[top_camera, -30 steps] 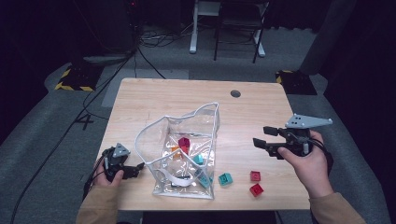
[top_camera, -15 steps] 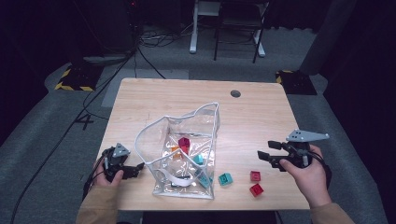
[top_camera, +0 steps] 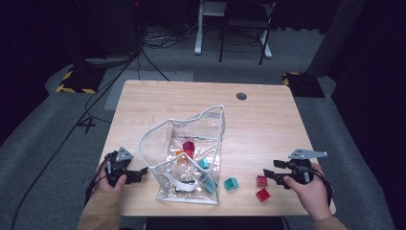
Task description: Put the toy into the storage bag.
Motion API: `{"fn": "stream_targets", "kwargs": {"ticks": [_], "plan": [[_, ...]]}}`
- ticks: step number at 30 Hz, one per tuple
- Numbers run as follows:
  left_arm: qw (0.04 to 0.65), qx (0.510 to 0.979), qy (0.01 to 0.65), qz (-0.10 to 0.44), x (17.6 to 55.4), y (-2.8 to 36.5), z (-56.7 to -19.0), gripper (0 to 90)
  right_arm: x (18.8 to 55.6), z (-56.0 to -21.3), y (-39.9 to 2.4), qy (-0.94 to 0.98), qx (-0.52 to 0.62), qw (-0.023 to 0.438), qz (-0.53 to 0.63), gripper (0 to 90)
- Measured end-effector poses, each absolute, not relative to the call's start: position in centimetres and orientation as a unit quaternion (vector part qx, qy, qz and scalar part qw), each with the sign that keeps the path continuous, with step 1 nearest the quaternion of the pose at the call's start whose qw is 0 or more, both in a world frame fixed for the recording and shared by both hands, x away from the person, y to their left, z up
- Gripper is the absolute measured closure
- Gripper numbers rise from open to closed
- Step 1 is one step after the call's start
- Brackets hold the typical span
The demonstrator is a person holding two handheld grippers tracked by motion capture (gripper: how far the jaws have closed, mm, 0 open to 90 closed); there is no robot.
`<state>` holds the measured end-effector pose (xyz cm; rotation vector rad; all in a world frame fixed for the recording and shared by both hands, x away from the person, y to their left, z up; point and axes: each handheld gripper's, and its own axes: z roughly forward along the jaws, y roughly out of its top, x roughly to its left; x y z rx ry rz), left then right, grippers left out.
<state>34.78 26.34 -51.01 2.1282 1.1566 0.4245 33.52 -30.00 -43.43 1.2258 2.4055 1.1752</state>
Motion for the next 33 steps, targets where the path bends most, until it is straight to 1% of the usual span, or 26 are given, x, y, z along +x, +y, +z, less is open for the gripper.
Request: {"fn": "stream_targets", "kwargs": {"ticks": [5,11,16,19,33], "plan": [[0.335,0.816,0.443,0.163,34.8,26.3,-51.0,13.5,33.7,-45.5,-30.0,0.821,0.418,0.091,0.378,35.9],[0.335,0.816,0.443,0.163,34.8,26.3,-51.0,13.5,33.9,-47.2,-29.6,0.828,0.416,0.077,0.368,35.3],[0.335,0.816,0.443,0.163,34.8,26.3,-51.0,13.5,34.2,-48.2,-29.2,0.841,0.403,0.078,0.353,34.7],[0.334,0.816,0.443,0.163,34.8,26.3,-51.0,13.5,34.3,-48.6,-29.1,0.845,0.399,0.082,0.347,33.9],[0.335,0.816,0.443,0.163,34.8,26.3,-51.0,13.5,33.9,-48.7,-28.1,0.856,0.374,0.067,0.351,34.7]]}}
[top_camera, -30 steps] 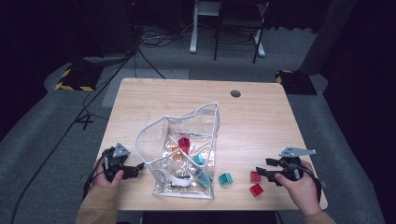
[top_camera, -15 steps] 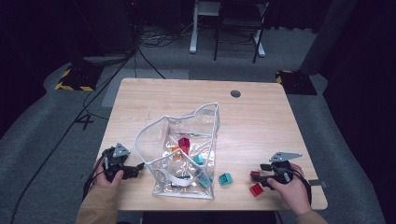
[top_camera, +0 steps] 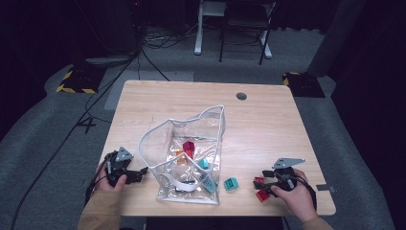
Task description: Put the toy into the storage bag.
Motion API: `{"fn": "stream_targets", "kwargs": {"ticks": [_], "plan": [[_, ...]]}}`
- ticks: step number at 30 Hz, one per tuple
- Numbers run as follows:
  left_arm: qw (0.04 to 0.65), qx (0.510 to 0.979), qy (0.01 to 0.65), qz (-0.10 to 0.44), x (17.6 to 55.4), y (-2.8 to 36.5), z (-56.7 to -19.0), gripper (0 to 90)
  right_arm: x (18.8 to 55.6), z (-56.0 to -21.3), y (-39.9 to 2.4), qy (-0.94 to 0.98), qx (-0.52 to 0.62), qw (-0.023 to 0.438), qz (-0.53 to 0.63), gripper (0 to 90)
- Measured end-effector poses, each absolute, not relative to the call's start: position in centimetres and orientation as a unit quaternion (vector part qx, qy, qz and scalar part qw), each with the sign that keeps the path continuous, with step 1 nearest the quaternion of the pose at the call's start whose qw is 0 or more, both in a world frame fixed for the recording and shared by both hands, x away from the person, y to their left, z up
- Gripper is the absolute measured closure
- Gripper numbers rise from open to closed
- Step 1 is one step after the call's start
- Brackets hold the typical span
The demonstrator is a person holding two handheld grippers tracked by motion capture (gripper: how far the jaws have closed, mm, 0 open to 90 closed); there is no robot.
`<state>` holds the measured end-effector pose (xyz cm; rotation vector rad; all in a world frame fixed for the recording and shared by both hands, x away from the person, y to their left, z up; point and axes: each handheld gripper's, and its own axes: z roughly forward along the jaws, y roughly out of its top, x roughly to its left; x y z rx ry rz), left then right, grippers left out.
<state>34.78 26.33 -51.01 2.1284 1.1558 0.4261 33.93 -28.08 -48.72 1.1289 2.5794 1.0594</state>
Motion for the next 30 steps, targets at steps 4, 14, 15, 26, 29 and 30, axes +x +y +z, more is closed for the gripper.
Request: {"fn": "stream_targets", "kwargs": {"ticks": [4,14,15,26,29,30], "plan": [[0.335,0.816,0.443,0.163,34.8,26.3,-51.0,13.5,34.2,-48.9,-28.0,0.859,0.373,0.073,0.344,37.4],[0.334,0.816,0.443,0.163,34.8,26.3,-51.0,13.5,34.6,-48.9,-28.5,0.860,0.374,0.101,0.331,54.0],[0.335,0.816,0.442,0.163,34.8,26.3,-51.0,13.5,34.6,-48.9,-28.5,0.861,0.373,0.106,0.329,54.7],[0.335,0.816,0.443,0.163,34.8,26.3,-51.0,13.5,34.6,-47.5,-28.8,0.855,0.375,0.117,0.337,58.8],[0.335,0.816,0.443,0.163,34.8,26.3,-51.0,13.5,34.7,-46.5,-28.7,0.853,0.373,0.119,0.345,58.9],[0.334,0.816,0.442,0.163,34.8,26.3,-51.0,13.5,34.7,-46.1,-28.6,0.852,0.371,0.120,0.348,58.9]]}}
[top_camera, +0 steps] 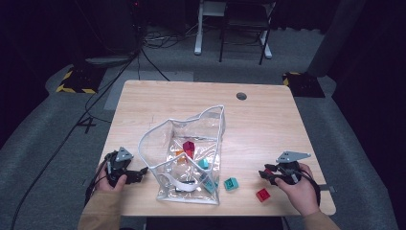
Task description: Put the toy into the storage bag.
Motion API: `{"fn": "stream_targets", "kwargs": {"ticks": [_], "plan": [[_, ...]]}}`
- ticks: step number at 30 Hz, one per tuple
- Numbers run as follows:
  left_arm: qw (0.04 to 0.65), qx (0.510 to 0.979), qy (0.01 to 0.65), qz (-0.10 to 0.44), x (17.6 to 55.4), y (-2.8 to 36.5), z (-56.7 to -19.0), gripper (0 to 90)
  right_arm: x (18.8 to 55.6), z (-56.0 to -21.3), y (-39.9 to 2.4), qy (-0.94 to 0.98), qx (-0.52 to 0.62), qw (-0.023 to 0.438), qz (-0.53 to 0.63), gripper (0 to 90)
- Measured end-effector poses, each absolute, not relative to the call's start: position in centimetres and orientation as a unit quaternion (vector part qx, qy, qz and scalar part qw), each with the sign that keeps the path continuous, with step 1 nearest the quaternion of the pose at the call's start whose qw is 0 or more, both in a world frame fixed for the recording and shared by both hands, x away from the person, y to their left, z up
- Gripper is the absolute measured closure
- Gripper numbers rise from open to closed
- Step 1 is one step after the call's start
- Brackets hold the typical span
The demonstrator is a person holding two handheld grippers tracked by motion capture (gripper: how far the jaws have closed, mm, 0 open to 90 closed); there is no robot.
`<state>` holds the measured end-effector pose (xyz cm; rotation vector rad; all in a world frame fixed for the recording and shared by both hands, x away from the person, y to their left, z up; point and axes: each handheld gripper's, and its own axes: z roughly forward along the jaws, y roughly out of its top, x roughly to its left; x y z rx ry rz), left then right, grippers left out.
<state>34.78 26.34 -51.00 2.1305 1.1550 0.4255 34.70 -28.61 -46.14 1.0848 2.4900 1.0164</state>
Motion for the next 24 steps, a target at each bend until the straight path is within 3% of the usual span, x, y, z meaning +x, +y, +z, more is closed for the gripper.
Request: {"fn": "stream_targets", "kwargs": {"ticks": [24], "plan": [[0.334,0.816,0.443,0.163,34.8,26.3,-51.0,13.5,34.9,-37.4,-26.8,0.836,0.330,0.148,0.413,59.2]]}}
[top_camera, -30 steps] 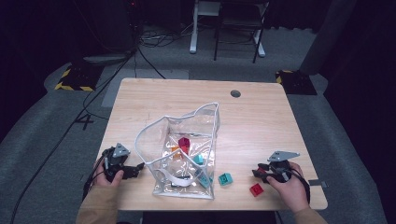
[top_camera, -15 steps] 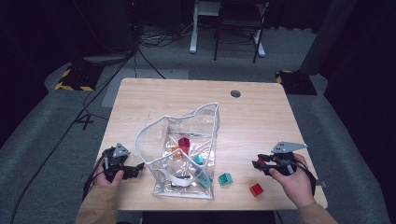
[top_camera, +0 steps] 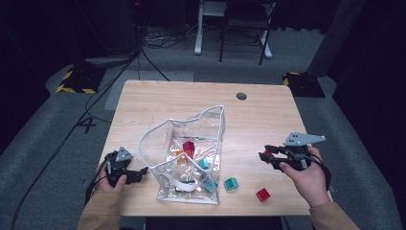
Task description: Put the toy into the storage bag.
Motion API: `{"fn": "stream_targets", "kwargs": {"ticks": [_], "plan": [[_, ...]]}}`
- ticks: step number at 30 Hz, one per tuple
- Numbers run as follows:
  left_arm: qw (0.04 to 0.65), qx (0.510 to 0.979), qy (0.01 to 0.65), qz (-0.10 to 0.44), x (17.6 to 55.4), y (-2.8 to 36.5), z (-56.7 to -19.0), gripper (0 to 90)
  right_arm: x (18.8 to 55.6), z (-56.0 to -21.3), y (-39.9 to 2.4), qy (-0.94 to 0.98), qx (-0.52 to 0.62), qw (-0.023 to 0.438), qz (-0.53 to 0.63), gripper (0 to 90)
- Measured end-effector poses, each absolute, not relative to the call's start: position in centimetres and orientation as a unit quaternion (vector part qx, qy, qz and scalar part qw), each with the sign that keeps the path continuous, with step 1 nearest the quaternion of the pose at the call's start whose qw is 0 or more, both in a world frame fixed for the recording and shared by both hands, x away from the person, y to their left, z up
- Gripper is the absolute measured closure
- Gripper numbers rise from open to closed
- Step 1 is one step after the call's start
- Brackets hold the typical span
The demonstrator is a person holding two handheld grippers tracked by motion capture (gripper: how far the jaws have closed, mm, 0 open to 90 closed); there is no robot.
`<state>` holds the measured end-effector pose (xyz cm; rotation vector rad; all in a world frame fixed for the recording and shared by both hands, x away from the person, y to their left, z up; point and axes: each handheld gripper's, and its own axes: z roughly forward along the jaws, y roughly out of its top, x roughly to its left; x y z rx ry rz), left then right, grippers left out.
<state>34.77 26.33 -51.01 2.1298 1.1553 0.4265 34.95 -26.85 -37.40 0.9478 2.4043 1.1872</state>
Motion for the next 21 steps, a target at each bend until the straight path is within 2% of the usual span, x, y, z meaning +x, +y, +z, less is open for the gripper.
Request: {"fn": "stream_targets", "kwargs": {"ticks": [21], "plan": [[0.334,0.815,0.443,0.165,34.7,26.3,-51.0,13.5,36.0,-30.9,-22.9,0.834,0.266,0.163,0.455,59.2]]}}
